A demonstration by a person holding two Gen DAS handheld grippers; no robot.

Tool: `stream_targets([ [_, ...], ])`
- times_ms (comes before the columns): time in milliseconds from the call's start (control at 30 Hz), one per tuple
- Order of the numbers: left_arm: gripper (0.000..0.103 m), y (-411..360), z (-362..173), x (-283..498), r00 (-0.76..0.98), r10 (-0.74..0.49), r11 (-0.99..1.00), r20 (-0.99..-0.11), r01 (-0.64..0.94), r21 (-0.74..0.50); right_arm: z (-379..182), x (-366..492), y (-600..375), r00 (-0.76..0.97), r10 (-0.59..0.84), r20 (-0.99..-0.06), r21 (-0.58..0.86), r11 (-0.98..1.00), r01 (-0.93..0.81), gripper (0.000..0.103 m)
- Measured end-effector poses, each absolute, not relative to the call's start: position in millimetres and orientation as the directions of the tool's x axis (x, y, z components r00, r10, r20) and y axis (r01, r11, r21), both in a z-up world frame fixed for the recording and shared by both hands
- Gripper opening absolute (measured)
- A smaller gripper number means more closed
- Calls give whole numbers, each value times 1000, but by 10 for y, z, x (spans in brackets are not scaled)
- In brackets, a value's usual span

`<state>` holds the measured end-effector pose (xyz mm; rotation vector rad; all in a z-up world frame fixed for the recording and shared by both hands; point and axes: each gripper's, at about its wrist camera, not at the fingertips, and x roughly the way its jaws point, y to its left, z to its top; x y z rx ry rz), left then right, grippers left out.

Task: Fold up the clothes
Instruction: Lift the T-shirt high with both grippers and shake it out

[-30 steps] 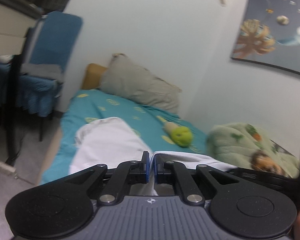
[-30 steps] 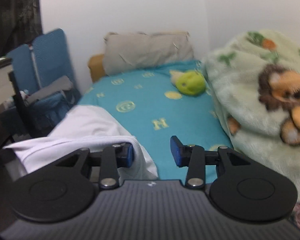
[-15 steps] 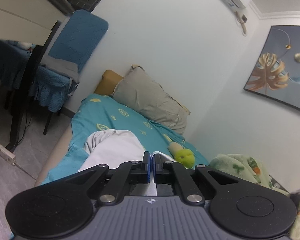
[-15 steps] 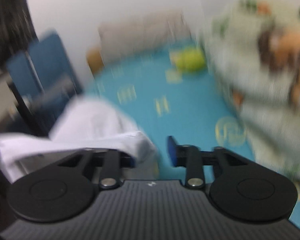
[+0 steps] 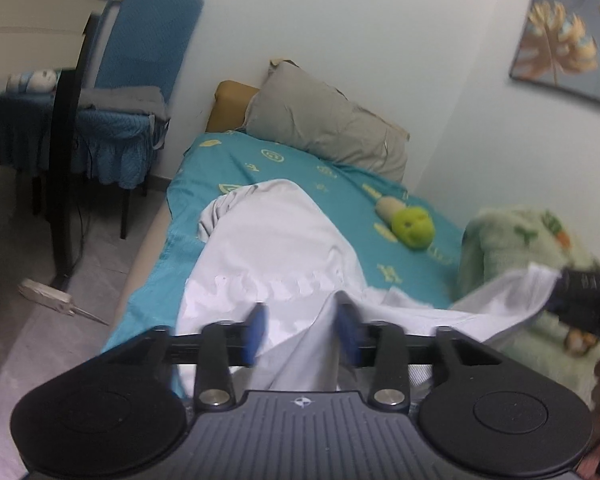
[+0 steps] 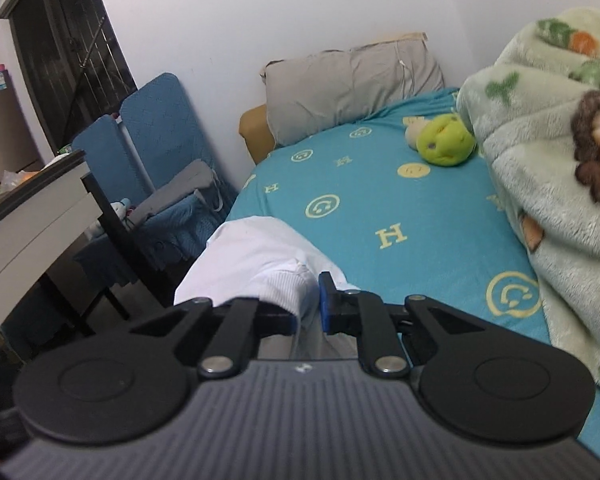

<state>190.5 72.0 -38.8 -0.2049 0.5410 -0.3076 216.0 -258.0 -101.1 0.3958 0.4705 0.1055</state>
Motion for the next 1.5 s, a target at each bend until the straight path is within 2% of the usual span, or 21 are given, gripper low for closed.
stream_targets([
  [33, 69, 686, -356, 1843, 820, -323, 943, -473, 235, -236, -1015, 2149, -2578, 886, 193, -422, 399, 917, -10, 14],
  [133, 80, 635, -215, 1592, 853, -330, 943, -405, 276, -187, -1034, 2140, -2600, 879, 211, -427, 424, 906, -11, 14],
  [233, 87, 539, -85, 1391, 848, -427, 903, -313, 386, -186, -1064, 2157, -2622, 869, 218, -444, 437, 899, -2, 14],
  [467, 91, -81, -320, 1225, 786, -508, 841, -352, 542, -5, -1063, 2176, -2680, 869, 220, -444, 465, 885, 13, 14],
  [567, 91, -311, -503, 1254, 827, -428, 867, -364, 490, 93, -1048, 2166, -2704, 871, 222, -438, 477, 879, 16, 14],
  [733, 91, -504, -719, 1451, 932, -207, 951, -296, 262, 161, -1032, 2138, -2669, 878, 213, -429, 475, 880, 18, 14],
  [900, 93, -175, -644, 1513, 951, -14, 996, -309, 40, 78, -1019, 2104, -2687, 904, 87, -419, 393, 915, 95, 16],
  [933, 94, -148, -659, 1510, 944, 46, 992, -326, -4, 129, -1025, 2105, -2686, 906, 53, -421, 364, 924, 115, 17],
  [967, 95, -139, -688, 1501, 932, 116, 978, -342, -46, 206, -1063, 2124, -2653, 901, 23, -434, 320, 938, 131, 26],
  [1000, 95, -114, -727, 1485, 915, 187, 956, -357, -86, 281, -1100, 2144, -2620, 895, -8, -446, 276, 950, 146, 46],
  [1033, 96, -82, -771, 1466, 894, 258, 927, -367, -122, 355, -1140, 2164, -2586, 888, -38, -458, 231, 960, 160, 60],
  [1067, 96, -51, -814, 1447, 868, 329, 891, -371, -155, 427, -1207, 2196, -2546, 873, -66, -483, 184, 967, 175, 83],
  [1100, 96, 42, -791, 1430, 852, 361, 888, -379, -190, 419, -1288, 2239, -2522, 850, -82, -520, 146, 972, 183, 87],
  [1167, 97, 274, -695, 1397, 827, 393, 903, -403, -263, 340, -1447, 2322, -2477, 801, -114, -588, 73, 979, 193, 86],
  [1233, 102, 477, -585, 1363, 812, 411, 909, -415, -329, 255, -1569, 2341, -2511, 764, -89, -638, 90, 978, 190, 86],
  [1300, 103, 562, -474, 1291, 832, 402, 915, -382, -354, 192, -1634, 2329, -2548, 742, -65, -667, 125, 972, 198, 86],
  [1500, 103, 536, -77, 1060, 901, 379, 925, -210, -367, 94, -1010, 2064, -2628, 878, -100, -469, 194, 958, 212, 86],
])
